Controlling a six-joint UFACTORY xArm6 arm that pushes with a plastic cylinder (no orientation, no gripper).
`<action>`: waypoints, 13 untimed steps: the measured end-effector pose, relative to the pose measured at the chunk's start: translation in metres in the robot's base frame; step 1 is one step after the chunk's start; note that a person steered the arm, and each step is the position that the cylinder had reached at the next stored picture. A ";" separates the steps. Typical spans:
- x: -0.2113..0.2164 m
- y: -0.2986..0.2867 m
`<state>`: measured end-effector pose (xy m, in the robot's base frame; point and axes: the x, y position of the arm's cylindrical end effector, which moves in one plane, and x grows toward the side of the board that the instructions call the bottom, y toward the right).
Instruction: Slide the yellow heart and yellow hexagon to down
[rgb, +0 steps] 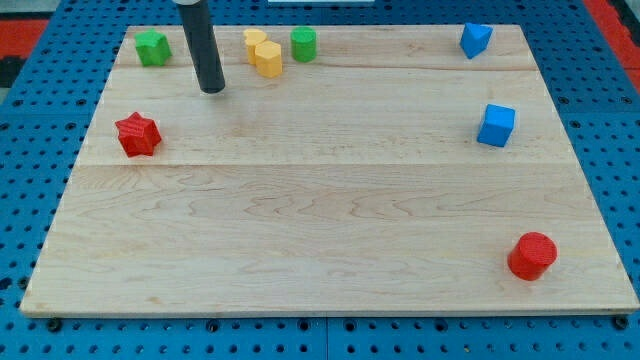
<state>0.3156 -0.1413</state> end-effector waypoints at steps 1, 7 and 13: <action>-0.024 0.002; -0.122 0.006; -0.082 0.052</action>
